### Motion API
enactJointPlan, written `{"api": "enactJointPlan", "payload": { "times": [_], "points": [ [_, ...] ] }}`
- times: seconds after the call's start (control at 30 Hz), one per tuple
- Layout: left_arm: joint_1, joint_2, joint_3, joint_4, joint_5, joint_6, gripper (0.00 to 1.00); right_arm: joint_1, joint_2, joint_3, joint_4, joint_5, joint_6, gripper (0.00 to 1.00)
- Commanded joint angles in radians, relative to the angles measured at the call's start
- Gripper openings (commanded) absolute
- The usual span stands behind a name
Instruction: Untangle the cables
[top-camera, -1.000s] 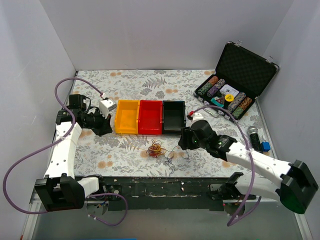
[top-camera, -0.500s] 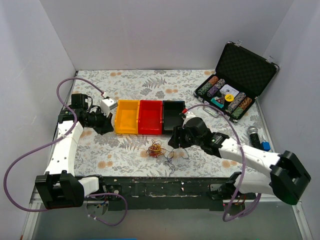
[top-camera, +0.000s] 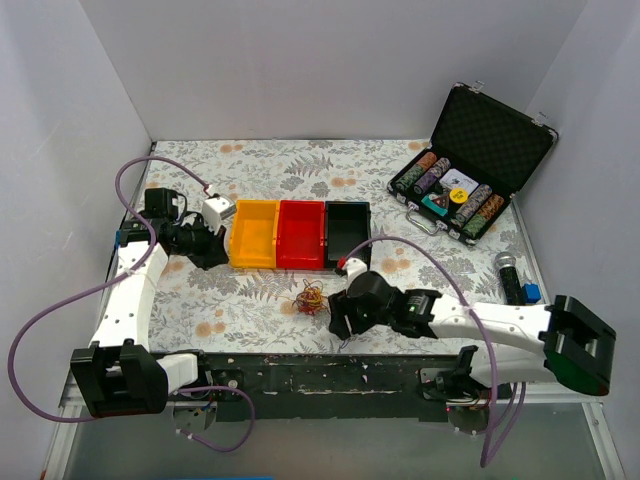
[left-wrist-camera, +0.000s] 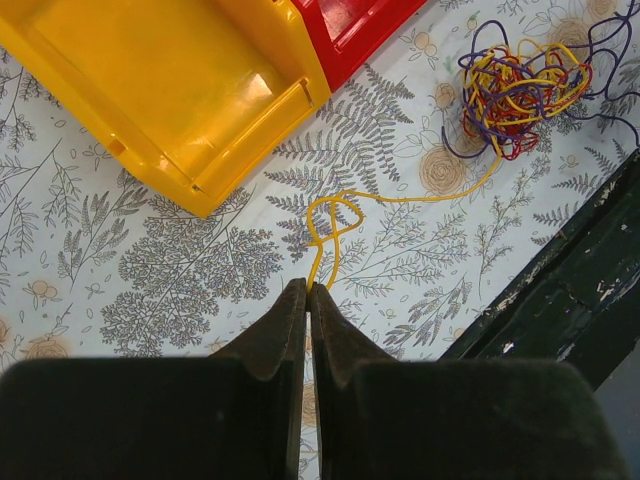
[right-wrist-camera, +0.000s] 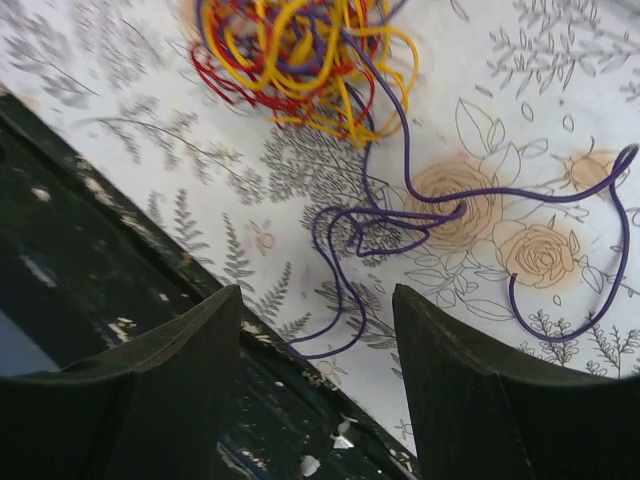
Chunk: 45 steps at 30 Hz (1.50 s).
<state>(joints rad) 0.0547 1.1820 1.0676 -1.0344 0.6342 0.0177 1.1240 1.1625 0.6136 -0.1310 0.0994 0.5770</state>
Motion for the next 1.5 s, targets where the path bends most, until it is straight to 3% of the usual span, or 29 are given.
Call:
{"api": "enactJointPlan", "payload": {
  "times": [0.0,0.13,0.3,0.4,0.53,0.67,0.9,1.2,1.47],
  "points": [
    [-0.009,-0.025,-0.001,0.008,-0.005,-0.01,0.02,0.057,0.091,0.011,-0.01,0.144,-0.008,0.69],
    [-0.009,-0.033,-0.001,0.01,-0.004,-0.01,0.02,0.068,0.167,0.043,-0.002,0.2,-0.009,0.56],
    [-0.009,-0.033,-0.004,0.016,0.009,-0.01,0.02,0.077,0.243,0.072,-0.035,0.266,0.001,0.29],
    [-0.007,-0.032,-0.014,0.025,0.007,-0.041,0.02,0.086,0.217,0.048,-0.018,0.263,0.009,0.02],
    [-0.007,-0.032,-0.02,0.033,0.005,-0.038,0.02,0.108,0.059,0.017,-0.01,0.217,-0.011,0.01],
    [-0.009,-0.027,-0.023,0.037,0.012,-0.042,0.02,0.106,-0.145,0.018,0.027,0.041,-0.098,0.01],
    [-0.007,-0.025,-0.026,0.042,0.015,-0.045,0.01,0.103,-0.259,0.221,-0.159,-0.053,-0.176,0.01],
    [-0.007,-0.054,-0.075,0.071,-0.05,-0.022,0.0,0.095,-0.329,0.492,-0.243,0.037,-0.253,0.01],
    [-0.009,-0.073,-0.156,0.132,-0.174,0.056,0.0,0.094,-0.448,0.557,-0.312,0.235,-0.26,0.01]
  ]
}}
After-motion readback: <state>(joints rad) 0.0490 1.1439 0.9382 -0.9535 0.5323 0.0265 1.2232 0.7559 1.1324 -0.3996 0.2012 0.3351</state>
